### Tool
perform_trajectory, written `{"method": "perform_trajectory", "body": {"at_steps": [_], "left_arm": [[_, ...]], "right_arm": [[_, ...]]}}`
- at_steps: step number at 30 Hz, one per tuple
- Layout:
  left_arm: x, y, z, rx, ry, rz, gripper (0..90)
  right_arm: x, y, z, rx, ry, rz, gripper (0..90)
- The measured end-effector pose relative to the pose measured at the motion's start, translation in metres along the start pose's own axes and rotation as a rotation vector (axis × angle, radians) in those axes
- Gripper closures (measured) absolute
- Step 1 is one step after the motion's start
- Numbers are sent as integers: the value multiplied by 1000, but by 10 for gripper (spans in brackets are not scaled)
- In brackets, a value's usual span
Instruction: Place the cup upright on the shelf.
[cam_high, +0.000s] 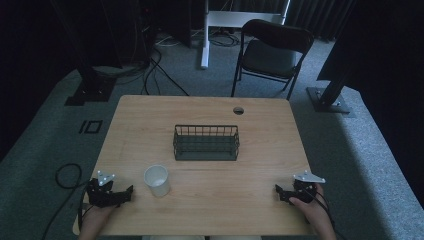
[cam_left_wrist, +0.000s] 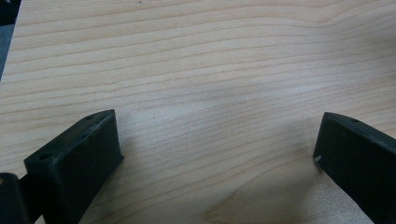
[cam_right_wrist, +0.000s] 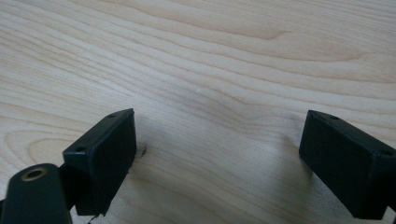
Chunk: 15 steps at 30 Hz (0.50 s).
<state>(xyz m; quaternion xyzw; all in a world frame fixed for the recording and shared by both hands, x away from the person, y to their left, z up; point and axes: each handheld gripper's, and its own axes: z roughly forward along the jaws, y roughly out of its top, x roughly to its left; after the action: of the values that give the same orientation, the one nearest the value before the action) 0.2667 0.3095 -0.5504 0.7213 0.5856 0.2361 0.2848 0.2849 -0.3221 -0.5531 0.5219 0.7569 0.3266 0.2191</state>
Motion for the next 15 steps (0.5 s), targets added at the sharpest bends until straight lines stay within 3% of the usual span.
{"method": "perform_trajectory", "body": {"at_steps": [15], "left_arm": [[0, 0, 0, 0, 0, 0, 8]], "right_arm": [[1, 0, 0, 0, -14, 17, 108]]}}
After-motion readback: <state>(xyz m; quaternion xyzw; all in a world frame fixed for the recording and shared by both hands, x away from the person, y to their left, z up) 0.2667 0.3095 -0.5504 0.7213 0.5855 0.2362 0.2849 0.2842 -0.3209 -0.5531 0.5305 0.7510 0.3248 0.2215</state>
